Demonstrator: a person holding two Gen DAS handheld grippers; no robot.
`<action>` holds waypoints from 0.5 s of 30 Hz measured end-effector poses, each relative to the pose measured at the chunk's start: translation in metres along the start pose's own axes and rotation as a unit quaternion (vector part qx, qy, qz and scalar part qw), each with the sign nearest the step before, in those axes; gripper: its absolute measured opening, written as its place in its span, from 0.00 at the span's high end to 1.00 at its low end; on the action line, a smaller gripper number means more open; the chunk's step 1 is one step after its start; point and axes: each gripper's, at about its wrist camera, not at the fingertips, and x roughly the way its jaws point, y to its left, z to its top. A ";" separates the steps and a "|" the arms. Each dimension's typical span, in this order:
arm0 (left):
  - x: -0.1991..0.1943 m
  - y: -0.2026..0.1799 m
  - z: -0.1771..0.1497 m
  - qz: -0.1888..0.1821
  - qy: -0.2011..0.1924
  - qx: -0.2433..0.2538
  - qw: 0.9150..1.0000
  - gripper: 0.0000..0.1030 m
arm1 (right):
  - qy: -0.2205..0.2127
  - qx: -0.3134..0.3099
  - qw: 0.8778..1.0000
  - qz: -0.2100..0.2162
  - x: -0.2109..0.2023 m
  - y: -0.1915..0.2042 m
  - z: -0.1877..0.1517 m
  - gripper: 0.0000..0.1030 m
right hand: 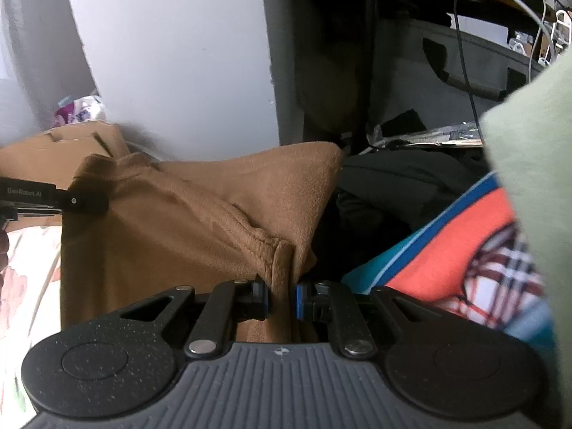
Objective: Fold clothes
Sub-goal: 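Carry the folded brown shirt with both tools toward the clothes pile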
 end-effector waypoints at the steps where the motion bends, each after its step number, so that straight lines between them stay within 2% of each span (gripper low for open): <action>1: 0.005 0.001 0.001 0.007 0.001 -0.008 1.000 0.95 | 0.002 -0.001 1.000 -0.003 0.005 0.000 0.000 0.88; 7: 0.021 0.003 0.005 0.032 0.013 -0.002 0.999 0.94 | 0.018 0.000 1.000 -0.017 0.034 -0.004 0.000 0.88; 9: 0.025 0.004 0.007 0.039 0.016 -0.001 0.999 0.91 | 0.021 -0.004 1.000 -0.022 0.041 -0.003 0.000 0.87; 14: 0.024 0.014 0.010 0.049 0.017 -0.016 0.999 0.71 | 0.033 -0.007 0.999 -0.032 0.058 -0.004 0.001 0.84; 15: 0.022 0.016 0.010 0.051 0.014 -0.018 0.998 0.71 | 0.036 -0.008 0.999 -0.032 0.062 -0.004 0.002 0.84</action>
